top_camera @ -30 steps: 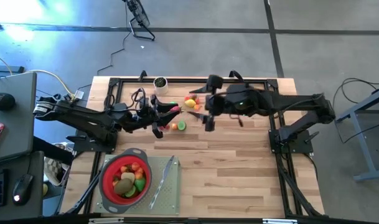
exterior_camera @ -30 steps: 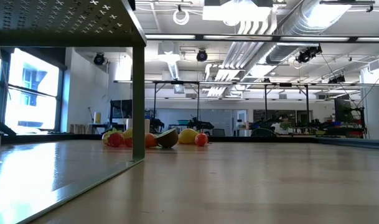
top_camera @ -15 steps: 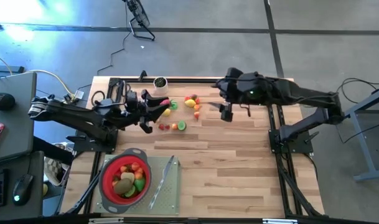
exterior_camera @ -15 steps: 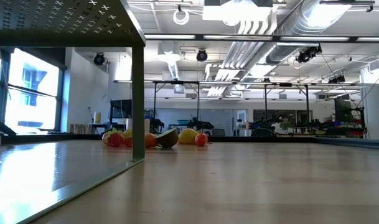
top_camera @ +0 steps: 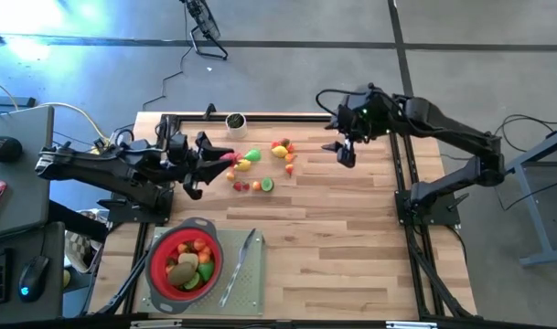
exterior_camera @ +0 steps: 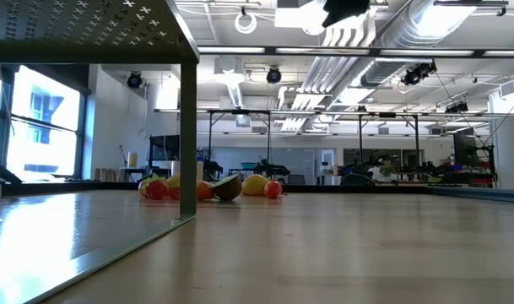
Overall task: Pick & Place Fruit
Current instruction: Put the strawberry into the red strainer bowl on the shelf
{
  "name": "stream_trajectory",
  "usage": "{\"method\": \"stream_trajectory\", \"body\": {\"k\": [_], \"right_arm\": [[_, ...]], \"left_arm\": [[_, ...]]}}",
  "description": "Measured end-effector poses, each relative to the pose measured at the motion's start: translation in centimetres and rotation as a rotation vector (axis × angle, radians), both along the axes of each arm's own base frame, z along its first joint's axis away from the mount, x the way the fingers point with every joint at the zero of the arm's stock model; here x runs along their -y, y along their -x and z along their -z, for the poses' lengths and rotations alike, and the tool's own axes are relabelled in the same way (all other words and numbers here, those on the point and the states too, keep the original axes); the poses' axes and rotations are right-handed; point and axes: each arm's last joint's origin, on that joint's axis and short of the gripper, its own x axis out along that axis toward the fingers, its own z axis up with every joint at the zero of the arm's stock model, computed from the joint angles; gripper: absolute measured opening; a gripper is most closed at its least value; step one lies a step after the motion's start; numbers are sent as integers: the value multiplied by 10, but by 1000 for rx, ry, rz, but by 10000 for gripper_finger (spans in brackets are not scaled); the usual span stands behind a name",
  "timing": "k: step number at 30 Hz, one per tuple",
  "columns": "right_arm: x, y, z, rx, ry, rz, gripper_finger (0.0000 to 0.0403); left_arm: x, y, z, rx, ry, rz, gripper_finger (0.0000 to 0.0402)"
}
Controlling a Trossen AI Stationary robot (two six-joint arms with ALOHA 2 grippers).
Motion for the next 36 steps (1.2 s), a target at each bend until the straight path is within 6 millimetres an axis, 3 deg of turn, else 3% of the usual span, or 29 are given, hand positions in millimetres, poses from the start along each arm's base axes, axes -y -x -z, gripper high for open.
{"method": "stream_trajectory", "body": {"k": [10, 18, 29, 36], "right_arm": [[11, 4, 0, 39, -147, 28, 262], [16, -9, 2, 96, -225, 105, 262], [22, -40, 28, 19, -302, 146, 262], [20, -58, 43, -23, -311, 117, 262]], "left_arm": [[5, 17, 3, -75, -12, 204, 143], [32, 25, 8, -128, -13, 372, 143], [76, 49, 10, -168, 1, 404, 143], [100, 67, 16, -237, 47, 328, 143]]}}
